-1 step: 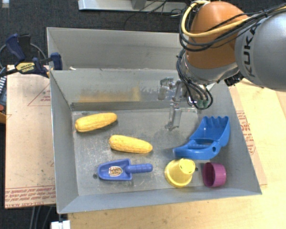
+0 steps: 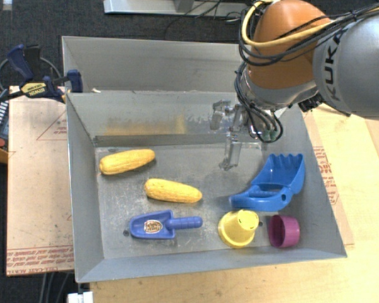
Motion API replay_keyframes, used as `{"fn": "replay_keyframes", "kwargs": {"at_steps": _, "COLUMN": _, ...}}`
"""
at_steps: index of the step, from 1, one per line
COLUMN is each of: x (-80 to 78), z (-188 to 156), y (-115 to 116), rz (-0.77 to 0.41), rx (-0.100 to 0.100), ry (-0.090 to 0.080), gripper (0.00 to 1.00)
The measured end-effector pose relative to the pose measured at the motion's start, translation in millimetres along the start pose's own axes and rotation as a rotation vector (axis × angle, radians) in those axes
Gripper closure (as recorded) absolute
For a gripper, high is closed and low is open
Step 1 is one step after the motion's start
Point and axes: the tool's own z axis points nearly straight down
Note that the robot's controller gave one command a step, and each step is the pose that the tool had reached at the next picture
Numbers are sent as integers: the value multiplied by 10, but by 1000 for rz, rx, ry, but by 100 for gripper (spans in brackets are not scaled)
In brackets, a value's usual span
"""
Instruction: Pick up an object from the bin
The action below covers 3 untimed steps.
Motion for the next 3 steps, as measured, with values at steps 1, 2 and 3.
{"fn": "replay_keyframes", "kwargs": {"at_steps": 1, "x": 53, "z": 739, "y": 54, "rz": -70, "rx": -1, "ry": 1, "gripper": 0}}
{"fn": "replay_keyframes", "kwargs": {"at_steps": 2, "x": 84, "z": 337, "y": -25, "rz": -90, "rx": -1, "ry": 8, "gripper": 0}}
{"fn": "replay_keyframes", "kwargs": {"at_steps": 3, "x": -228, "z": 832, "y": 298, "rz": -89, "rx": -2, "ry": -7, "gripper": 0}}
